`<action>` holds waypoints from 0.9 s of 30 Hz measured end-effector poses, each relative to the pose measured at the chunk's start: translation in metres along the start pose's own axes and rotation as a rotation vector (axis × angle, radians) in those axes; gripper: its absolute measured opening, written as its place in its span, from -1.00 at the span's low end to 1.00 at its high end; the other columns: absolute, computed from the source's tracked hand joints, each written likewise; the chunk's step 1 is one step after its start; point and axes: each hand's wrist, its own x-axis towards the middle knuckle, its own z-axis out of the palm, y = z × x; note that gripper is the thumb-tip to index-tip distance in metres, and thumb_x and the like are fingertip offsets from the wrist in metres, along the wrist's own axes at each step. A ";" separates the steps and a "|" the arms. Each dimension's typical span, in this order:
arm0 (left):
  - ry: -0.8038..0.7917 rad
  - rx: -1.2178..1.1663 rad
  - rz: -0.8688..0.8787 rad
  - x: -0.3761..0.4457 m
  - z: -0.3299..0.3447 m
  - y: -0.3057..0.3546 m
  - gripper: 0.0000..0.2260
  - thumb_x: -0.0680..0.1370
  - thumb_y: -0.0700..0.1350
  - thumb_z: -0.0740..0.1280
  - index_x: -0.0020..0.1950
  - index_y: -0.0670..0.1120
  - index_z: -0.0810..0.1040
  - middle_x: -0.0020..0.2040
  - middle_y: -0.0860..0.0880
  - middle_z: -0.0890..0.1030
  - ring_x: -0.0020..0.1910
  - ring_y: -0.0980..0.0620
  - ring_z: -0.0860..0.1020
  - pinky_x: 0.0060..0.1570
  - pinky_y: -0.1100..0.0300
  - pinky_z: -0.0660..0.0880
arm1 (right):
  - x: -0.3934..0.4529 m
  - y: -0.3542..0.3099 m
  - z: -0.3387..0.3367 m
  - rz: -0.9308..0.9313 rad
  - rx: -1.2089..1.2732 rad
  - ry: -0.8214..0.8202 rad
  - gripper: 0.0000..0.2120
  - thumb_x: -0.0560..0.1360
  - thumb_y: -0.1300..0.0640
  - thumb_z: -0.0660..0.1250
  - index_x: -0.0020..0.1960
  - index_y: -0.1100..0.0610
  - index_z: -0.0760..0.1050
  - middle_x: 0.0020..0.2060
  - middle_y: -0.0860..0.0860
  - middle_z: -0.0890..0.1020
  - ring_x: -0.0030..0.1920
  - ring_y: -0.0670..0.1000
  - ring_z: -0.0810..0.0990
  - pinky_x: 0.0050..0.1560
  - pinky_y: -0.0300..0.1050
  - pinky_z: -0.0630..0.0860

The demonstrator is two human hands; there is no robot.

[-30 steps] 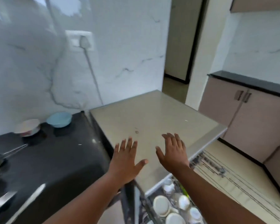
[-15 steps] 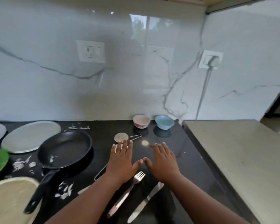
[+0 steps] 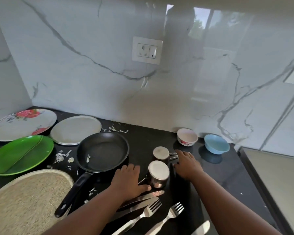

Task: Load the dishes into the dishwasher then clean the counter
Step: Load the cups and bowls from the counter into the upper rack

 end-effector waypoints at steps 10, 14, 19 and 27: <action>-0.014 -0.106 0.017 0.027 0.004 0.022 -0.64 0.47 0.28 0.27 0.01 0.03 0.38 0.04 0.06 0.43 0.04 0.05 0.44 -0.06 0.17 0.34 | 0.049 0.015 0.013 -0.148 -0.016 -0.079 -0.50 0.58 -0.07 0.23 0.49 -0.04 0.25 0.49 0.01 0.29 0.51 0.11 0.16 0.45 0.13 0.17; 0.003 -0.243 0.003 0.025 0.001 0.026 -0.71 0.54 0.20 0.27 0.09 0.05 0.32 -0.09 0.13 0.45 -0.14 0.11 0.46 -0.19 0.19 0.37 | 0.051 0.015 0.012 -0.140 -0.022 -0.022 -0.63 0.58 -0.06 0.22 0.35 0.02 0.37 0.35 0.05 0.41 0.35 0.12 0.34 0.33 0.07 0.30; 0.098 -0.233 0.031 0.012 -0.008 0.033 -0.78 0.60 0.18 0.17 0.03 0.08 0.23 -0.15 0.10 0.50 -0.22 0.08 0.48 -0.24 0.18 0.33 | 0.039 0.015 0.010 -0.107 0.051 0.007 -0.67 0.62 0.03 0.15 0.35 0.09 0.32 0.28 0.12 0.45 0.24 0.17 0.48 0.17 0.06 0.44; 0.034 -0.632 0.037 0.002 -0.021 0.063 -0.74 0.55 0.19 0.27 0.10 0.05 0.40 -0.07 0.11 0.57 -0.11 0.17 0.55 -0.11 0.16 0.52 | -0.033 0.044 -0.015 0.093 0.134 0.202 -0.75 0.65 0.03 0.05 0.22 0.05 0.43 0.14 0.07 0.54 0.09 0.12 0.59 0.06 0.04 0.53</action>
